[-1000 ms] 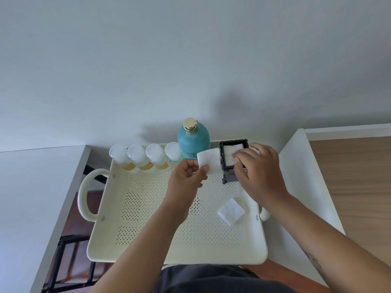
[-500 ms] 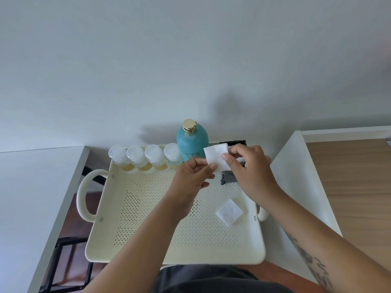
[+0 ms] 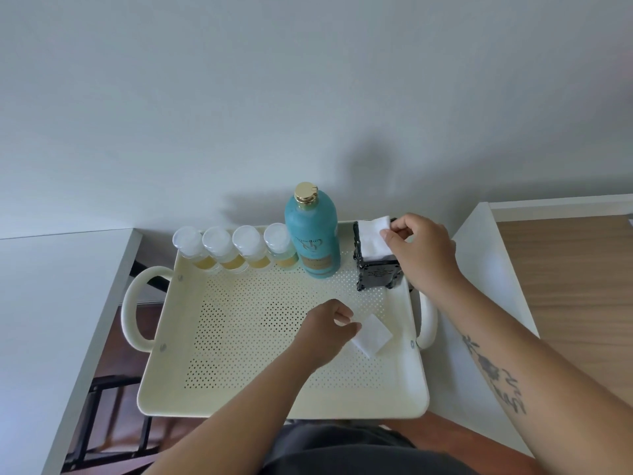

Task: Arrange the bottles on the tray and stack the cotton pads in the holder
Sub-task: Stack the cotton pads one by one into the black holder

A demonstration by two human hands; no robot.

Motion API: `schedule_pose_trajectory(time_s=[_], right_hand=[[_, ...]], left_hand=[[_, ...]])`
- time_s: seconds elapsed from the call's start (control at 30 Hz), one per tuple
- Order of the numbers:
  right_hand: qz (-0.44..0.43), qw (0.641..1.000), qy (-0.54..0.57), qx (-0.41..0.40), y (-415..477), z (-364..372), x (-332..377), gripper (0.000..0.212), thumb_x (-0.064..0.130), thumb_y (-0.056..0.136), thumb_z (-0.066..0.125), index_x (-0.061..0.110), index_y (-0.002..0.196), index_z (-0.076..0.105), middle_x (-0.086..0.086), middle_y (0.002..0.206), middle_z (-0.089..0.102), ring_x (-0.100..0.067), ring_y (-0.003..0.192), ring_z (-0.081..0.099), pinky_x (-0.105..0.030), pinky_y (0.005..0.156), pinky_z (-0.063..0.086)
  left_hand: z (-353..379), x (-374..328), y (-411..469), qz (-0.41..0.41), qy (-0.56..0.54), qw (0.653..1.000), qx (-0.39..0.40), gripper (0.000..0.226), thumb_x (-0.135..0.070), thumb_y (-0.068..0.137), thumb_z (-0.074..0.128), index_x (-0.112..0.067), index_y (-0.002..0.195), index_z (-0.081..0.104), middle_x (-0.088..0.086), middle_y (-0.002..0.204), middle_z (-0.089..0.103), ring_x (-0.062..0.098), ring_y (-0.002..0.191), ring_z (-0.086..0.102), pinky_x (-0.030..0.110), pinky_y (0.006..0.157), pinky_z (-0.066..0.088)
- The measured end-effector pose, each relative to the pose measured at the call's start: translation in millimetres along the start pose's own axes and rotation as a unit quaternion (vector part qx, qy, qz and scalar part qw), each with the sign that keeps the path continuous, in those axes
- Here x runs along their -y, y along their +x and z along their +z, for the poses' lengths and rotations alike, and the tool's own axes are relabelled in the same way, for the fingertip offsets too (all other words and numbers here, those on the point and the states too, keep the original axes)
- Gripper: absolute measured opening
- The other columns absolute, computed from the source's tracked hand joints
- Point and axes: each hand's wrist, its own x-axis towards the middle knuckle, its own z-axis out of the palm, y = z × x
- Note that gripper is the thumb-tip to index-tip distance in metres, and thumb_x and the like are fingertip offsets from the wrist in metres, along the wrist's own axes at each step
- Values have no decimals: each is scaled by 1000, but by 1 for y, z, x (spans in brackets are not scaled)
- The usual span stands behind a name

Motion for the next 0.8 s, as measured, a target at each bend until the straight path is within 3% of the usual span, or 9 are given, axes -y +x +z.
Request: schedule_pose_trajectory(time_s=[0.2, 0.3, 0.47, 0.63, 0.8], right_hand=[[-24, 998, -22, -57, 0, 7, -6, 16, 26, 91, 56, 18, 103, 60, -2, 102, 58, -28, 100, 51, -35, 82, 29], [-97, 989, -64, -90, -10, 5, -8, 16, 21, 91, 54, 17, 106, 60, -3, 106, 59, -29, 98, 51, -36, 79, 32], [-221, 962, -153, -55, -21, 3, -10, 16, 16, 85, 60, 18, 99, 67, 4, 102, 67, -30, 100, 54, -40, 80, 39], [-241, 950, -198, -16, -25, 6, -17, 17, 27, 90, 55, 19, 93, 70, 10, 104, 70, -29, 117, 50, -42, 92, 36], [-240, 942, -233, 6, -27, 9, -22, 38, 44, 92, 41, 21, 96, 70, 10, 103, 70, -29, 121, 47, -44, 98, 36]], left_hand=[[20, -1, 7, -10, 54, 998, -11, 28, -34, 82, 71, -20, 104, 62, -6, 100, 63, 9, 89, 60, 24, 73, 50], [29, -2, 8, -14, 108, 994, -29, 27, -34, 82, 69, -21, 104, 61, -5, 104, 62, 13, 93, 60, 32, 78, 54], [34, -4, 9, -9, 141, 990, -31, 14, -28, 83, 67, -23, 94, 61, -6, 105, 59, 16, 92, 59, 33, 74, 51], [27, 0, 7, -5, 144, 989, -40, 9, -24, 84, 62, -27, 77, 57, -7, 95, 60, 15, 85, 59, 34, 70, 54], [18, 9, 1, -6, 147, 986, -72, 7, -23, 77, 63, -27, 75, 58, -9, 88, 62, 13, 78, 59, 28, 60, 49]])
